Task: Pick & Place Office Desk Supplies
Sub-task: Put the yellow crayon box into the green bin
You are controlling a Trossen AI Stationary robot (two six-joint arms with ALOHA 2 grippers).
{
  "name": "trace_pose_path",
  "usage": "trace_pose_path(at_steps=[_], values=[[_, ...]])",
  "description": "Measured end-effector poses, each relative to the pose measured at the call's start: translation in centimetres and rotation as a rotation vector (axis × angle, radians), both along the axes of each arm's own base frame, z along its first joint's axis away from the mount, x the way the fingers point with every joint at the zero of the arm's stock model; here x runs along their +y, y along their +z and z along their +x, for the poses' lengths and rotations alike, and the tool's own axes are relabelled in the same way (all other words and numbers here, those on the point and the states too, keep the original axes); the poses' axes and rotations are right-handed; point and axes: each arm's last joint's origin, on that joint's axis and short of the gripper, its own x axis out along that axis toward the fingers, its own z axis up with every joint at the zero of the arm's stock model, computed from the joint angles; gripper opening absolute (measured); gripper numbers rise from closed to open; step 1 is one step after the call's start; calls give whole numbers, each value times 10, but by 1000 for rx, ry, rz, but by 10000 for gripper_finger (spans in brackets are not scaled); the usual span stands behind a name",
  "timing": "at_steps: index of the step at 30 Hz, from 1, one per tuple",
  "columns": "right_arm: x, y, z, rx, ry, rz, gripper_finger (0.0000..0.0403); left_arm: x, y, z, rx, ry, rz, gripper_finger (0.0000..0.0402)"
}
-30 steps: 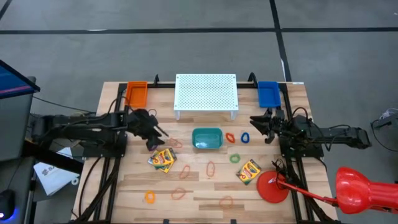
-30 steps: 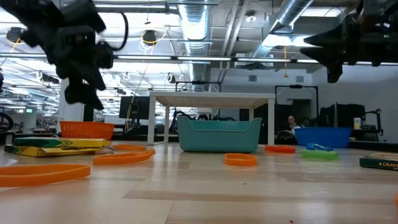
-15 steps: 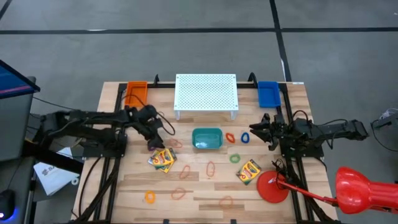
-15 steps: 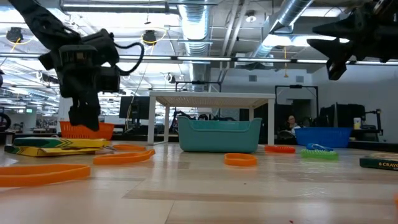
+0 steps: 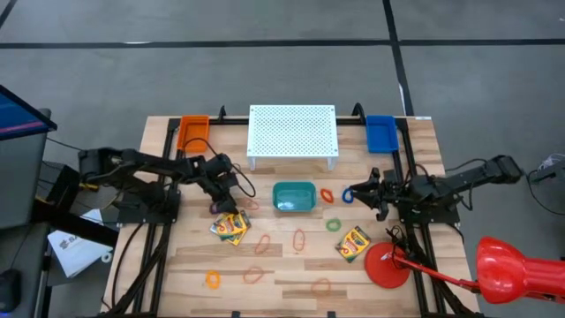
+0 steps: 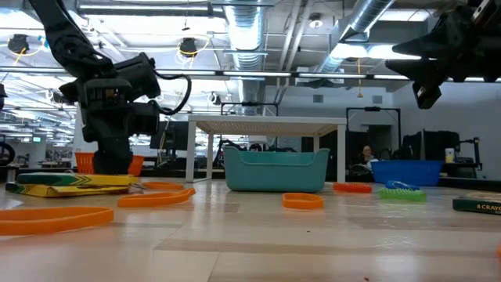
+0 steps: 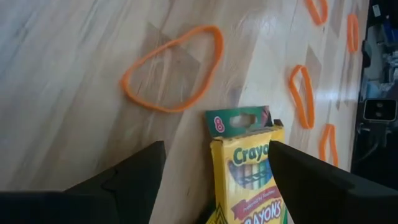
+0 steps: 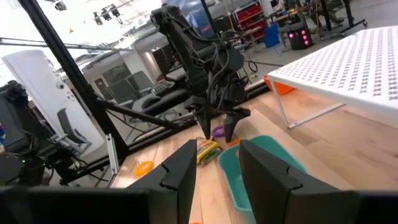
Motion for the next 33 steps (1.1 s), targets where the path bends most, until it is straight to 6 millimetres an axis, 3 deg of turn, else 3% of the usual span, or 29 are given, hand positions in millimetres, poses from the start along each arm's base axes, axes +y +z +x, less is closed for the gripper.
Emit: trace_pose_path(at_steps=[13, 20, 27, 33], values=[[2, -1, 3, 11, -12, -2, 118, -29, 0, 8, 7, -90, -37, 285], [2, -1, 3, 12, -12, -3, 118, -33, 1, 10, -13, -96, -18, 277], [2, -1, 3, 12, -12, -3, 118, -31, 0, 11, -9, -69, 35, 228], [2, -1, 3, 12, -12, -3, 118, -30, -9, 13, 23, -75, 58, 162]])
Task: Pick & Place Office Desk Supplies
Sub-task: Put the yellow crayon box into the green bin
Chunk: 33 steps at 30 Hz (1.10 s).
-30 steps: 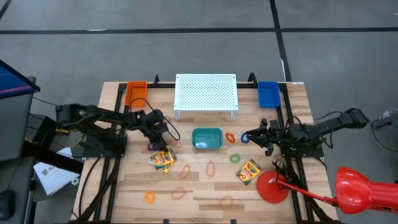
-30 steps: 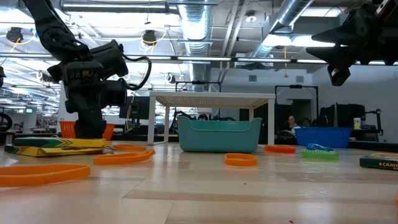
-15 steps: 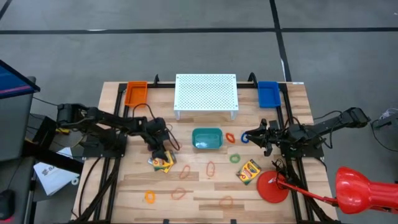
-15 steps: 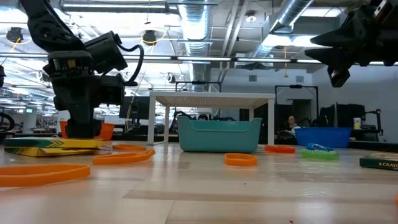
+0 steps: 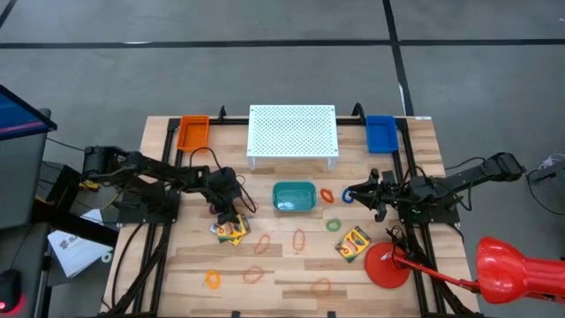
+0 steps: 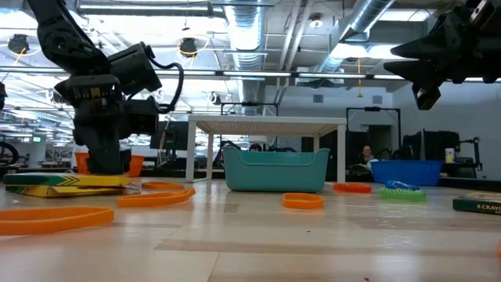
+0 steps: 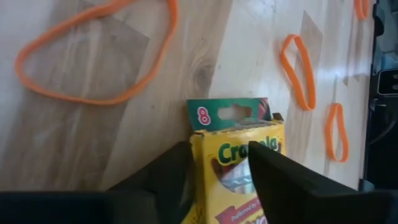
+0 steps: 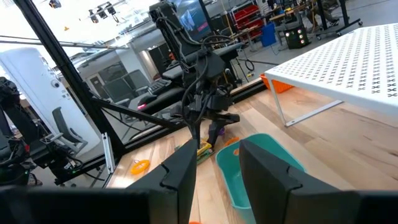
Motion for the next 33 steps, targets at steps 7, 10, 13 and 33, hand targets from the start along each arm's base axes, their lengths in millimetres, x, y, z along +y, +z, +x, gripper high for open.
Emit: trace_pose_path(at_steps=[7, 10, 13, 33], values=[[0, 0, 0, 0, 0, 0, 118, 2, -2, 8, -66, -9, 32, 56], [0, 0, 0, 0, 0, 8, 118, 2, 0, 10, -97, -6, 44, 20], [0, 0, 0, 1, 0, 8, 118, 2, 0, 10, -110, -11, 51, 20], [0, -1, 0, 6, 0, 6, 118, -4, 35, 16, -367, -60, 56, 22]])
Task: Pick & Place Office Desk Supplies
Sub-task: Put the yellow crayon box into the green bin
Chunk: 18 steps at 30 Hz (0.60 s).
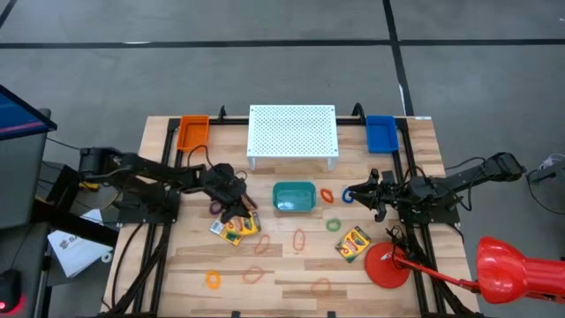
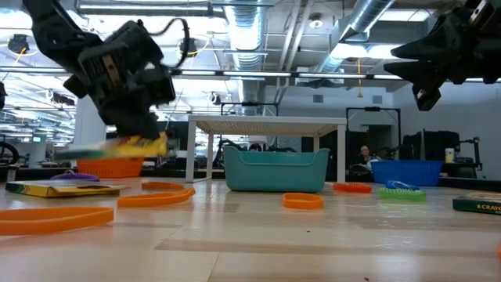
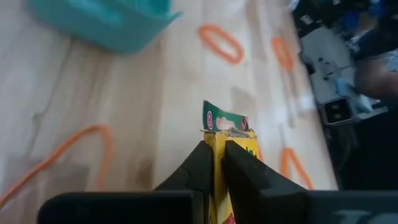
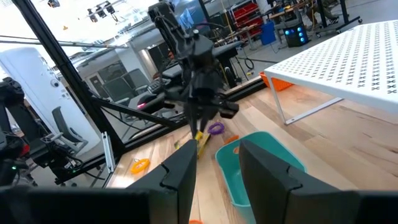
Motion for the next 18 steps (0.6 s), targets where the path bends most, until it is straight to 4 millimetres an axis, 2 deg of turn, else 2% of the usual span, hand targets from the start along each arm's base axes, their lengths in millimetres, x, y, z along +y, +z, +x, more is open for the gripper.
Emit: trace_pose_path(at_steps=[6, 10, 14, 18], values=[[0, 0, 0, 1, 0, -1, 118, -13, 26, -2, -142, 19, 63, 22], [0, 0, 0, 1, 0, -1, 118, -24, 32, 1, -195, 78, 132, 22], [0, 0, 0, 2, 0, -6, 118, -40, 35, 15, -198, 95, 242, 22], [0, 0, 0, 2, 0, -7, 118, -58, 44, 40, -225, 66, 347, 22]])
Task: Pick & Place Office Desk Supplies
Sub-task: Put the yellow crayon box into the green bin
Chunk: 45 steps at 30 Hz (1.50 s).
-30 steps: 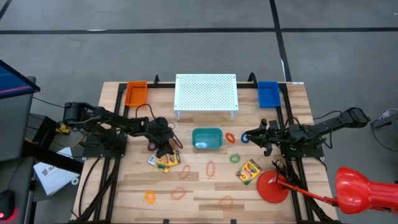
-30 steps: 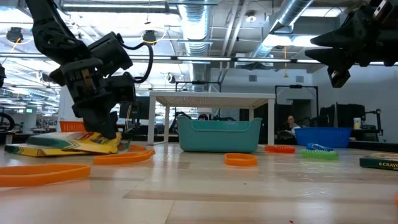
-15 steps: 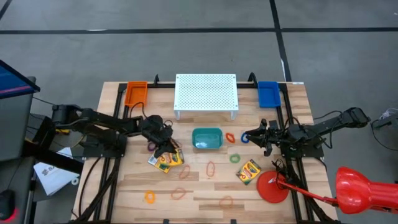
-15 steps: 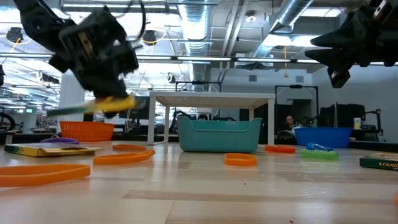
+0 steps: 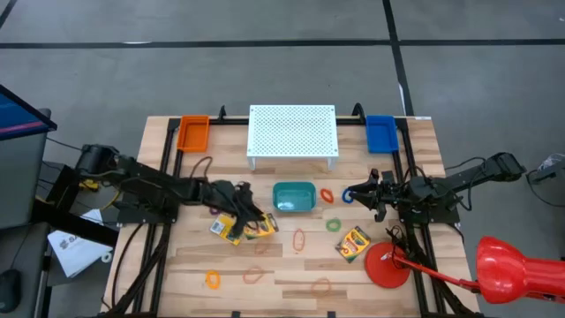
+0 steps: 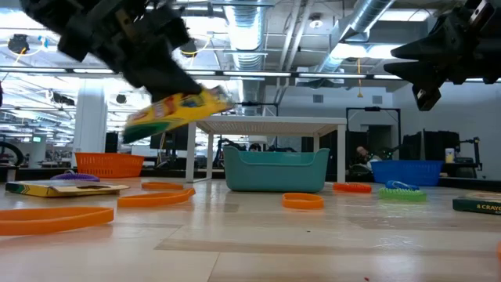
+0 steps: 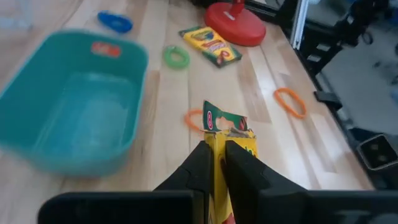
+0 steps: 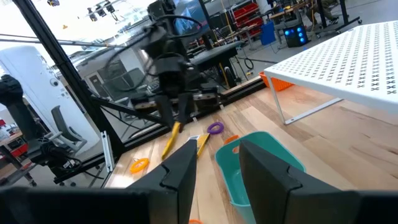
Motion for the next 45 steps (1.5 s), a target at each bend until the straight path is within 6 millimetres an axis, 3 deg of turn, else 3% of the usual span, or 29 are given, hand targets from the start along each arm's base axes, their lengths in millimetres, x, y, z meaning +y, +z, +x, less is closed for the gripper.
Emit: trace_pose_path(at_steps=[9, 16, 21, 27, 33, 45], values=[[0, 0, 0, 0, 0, -2, 118, -22, 35, 67, 179, -25, 365, 22], [0, 0, 0, -1, 3, -1, 118, 2, 54, 109, 269, -52, 518, 22], [2, 1, 0, -7, 16, 1, 118, 24, 65, 123, 272, -56, 535, 22], [2, 1, 0, -7, 14, 0, 118, 43, 62, 140, 296, -89, 514, 22], [2, 0, 0, -2, 14, -1, 118, 50, 58, 154, 294, -114, 504, 22], [2, 0, 0, 5, 14, -11, 118, 57, 30, 162, 363, -131, 479, 23]])
